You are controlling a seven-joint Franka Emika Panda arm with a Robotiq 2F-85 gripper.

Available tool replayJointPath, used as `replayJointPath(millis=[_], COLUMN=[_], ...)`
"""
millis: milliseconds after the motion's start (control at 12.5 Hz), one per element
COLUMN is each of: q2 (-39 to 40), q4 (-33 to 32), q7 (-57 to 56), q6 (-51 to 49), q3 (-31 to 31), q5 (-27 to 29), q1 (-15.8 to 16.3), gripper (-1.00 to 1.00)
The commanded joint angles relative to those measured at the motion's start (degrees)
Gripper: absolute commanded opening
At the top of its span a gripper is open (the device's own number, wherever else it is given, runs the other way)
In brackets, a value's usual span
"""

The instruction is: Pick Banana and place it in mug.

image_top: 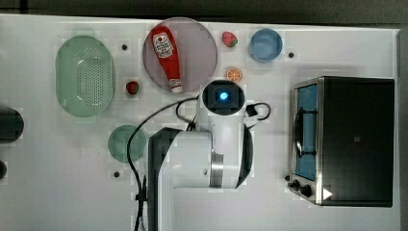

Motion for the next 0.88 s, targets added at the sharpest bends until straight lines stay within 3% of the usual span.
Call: replayJointPath(millis=[80, 560, 880], q2=[-0.7, 8.8, 15.5], q4=[-2.3, -7.6, -8.1], q7=[-16.4, -33.3, -35.3], q6=[8.6, 27.1, 33.5], q3=[-1.2, -1.3, -1.9], q5=[-0.3, -0.3, -0.3], q1=[-0.3, -0.4, -0.4], gripper=[1.00, 1.00, 1.00])
